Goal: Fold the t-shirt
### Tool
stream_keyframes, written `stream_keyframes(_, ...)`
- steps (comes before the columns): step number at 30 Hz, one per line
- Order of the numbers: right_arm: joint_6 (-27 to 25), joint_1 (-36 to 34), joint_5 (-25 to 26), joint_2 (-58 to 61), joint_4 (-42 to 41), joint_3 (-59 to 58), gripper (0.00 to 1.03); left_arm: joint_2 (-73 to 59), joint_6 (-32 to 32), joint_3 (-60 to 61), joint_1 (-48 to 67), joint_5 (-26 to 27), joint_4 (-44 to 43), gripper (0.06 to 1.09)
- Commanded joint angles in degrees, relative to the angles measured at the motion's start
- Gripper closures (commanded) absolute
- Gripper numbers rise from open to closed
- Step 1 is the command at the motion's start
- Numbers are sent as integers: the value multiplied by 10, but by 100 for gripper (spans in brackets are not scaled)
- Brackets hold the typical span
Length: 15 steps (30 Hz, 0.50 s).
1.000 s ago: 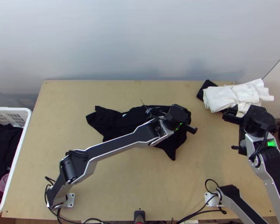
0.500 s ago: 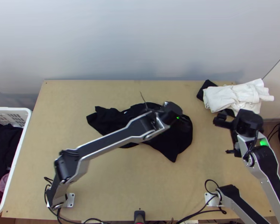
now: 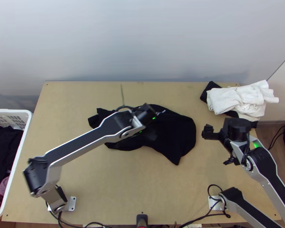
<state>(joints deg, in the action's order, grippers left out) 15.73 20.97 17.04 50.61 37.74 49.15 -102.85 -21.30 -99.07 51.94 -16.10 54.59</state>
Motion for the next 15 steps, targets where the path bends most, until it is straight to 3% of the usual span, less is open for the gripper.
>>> stream_keyframes(1, 4, 18, -10, 12, 8, 8, 4, 88, 25, 150, -41, -1, -1, 11)
stream_keyframes(6, 4, 21, -12, 8, 9, 1, 4, 143, 13, 270, -89, -1, -94, 11)
stream_keyframes(15, 4, 34, -11, 17, 21, 8, 4, 136, 8, 357, -132, 5, -116, 12)
